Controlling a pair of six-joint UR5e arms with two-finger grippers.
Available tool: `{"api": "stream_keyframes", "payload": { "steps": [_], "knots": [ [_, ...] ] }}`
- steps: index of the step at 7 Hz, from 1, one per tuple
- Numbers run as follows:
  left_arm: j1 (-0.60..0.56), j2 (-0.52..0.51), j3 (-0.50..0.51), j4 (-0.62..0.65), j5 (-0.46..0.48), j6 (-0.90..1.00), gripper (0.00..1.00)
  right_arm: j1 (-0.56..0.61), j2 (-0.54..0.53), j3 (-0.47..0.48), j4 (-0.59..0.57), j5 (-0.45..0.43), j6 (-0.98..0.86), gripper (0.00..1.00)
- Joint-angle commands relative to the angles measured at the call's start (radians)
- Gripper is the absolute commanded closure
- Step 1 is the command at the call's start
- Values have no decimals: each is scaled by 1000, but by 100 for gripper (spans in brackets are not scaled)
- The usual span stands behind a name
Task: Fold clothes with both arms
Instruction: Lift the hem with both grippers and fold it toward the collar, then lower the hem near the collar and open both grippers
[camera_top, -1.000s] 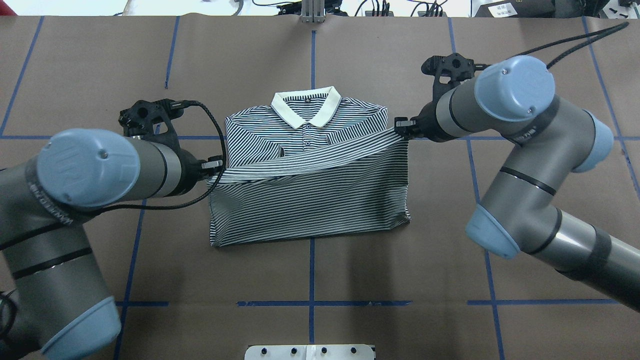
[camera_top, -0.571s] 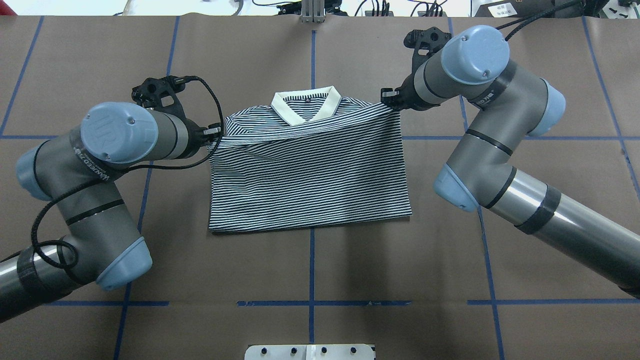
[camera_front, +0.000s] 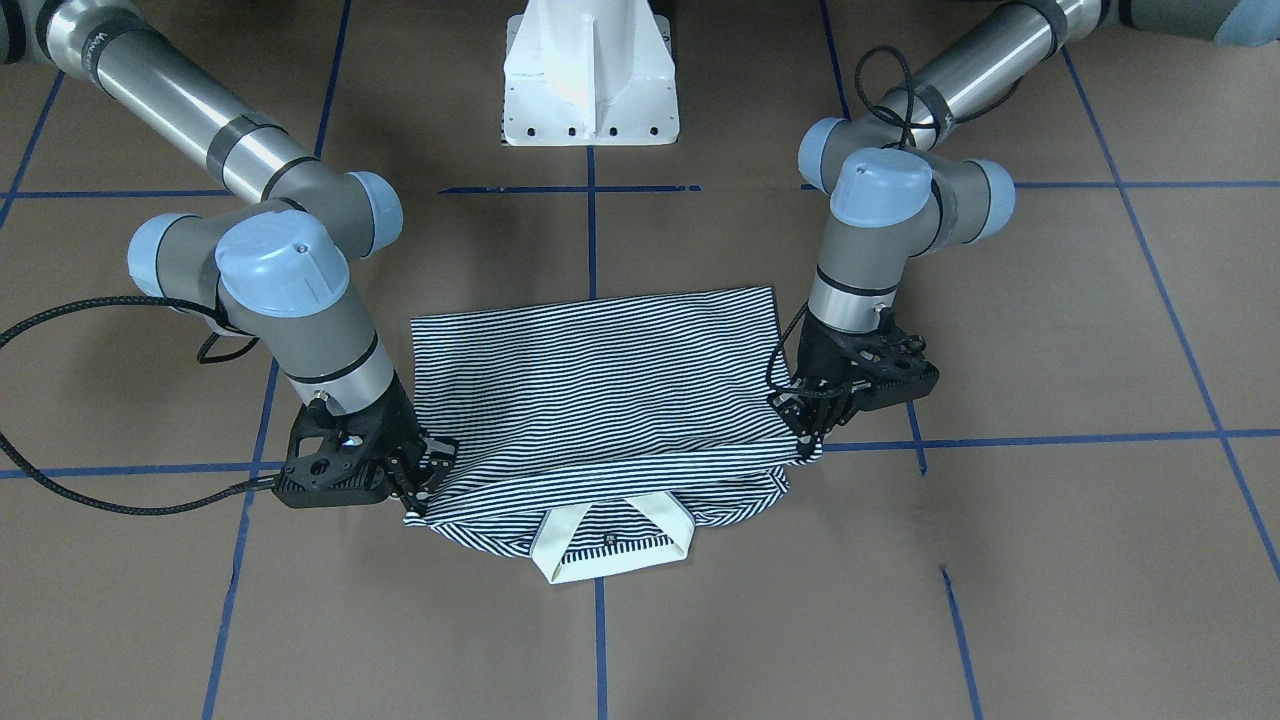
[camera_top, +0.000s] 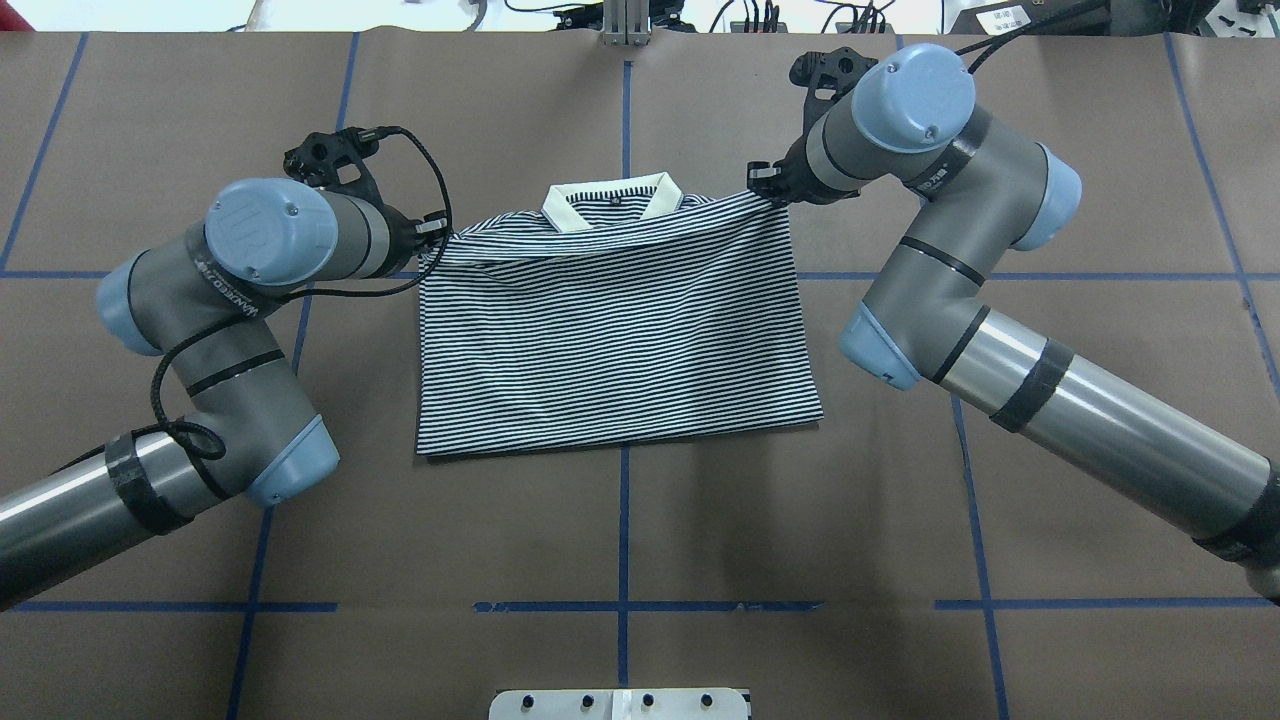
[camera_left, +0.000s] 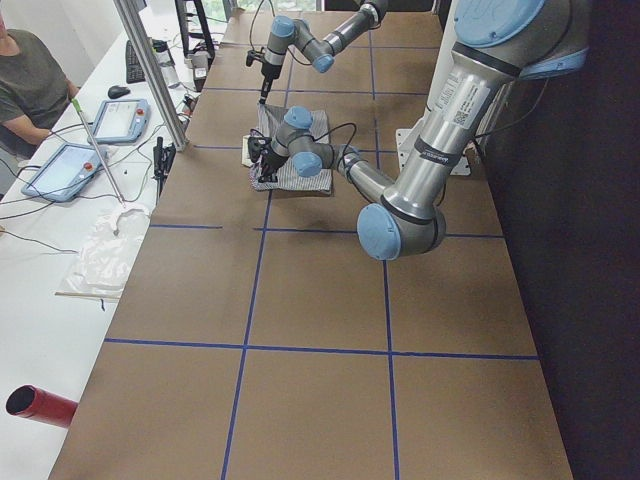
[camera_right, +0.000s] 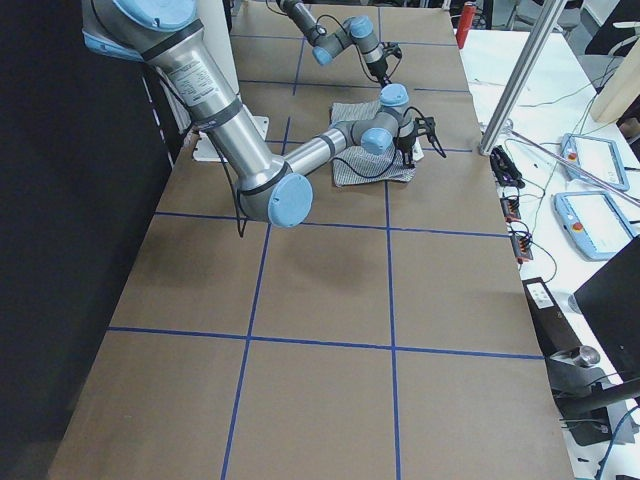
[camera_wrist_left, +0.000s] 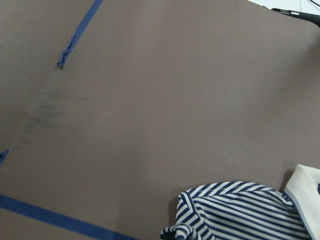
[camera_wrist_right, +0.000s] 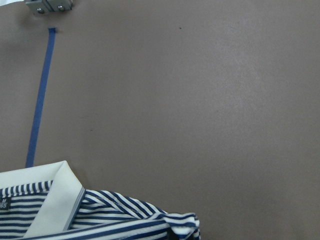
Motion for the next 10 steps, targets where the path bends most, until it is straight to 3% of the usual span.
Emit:
{"api": "stream_keyframes", "payload": {
  "steps": [1, 5, 6, 7, 8, 10],
  "knots": [
    [-7, -11, 23, -5, 0, 0, 100, 8, 29, -53, 14, 0, -1, 100],
    [-5, -34, 22, -8, -5, 1, 100, 2, 21, -66, 71, 6, 0, 100],
    [-5, -34, 23, -9, -5, 3, 77, 1, 12, -69, 80, 9, 2, 90],
    [-5, -36, 23, -9, -5, 3, 25, -7, 9, -79, 82, 8, 5, 1],
    [-5, -43, 23, -5, -5, -2, 0, -7, 9, -80, 82, 15, 2, 0],
    [-8, -43, 17, -3, -9, 4, 0, -4, 7, -67, 82, 83, 5, 0]
  ]
}}
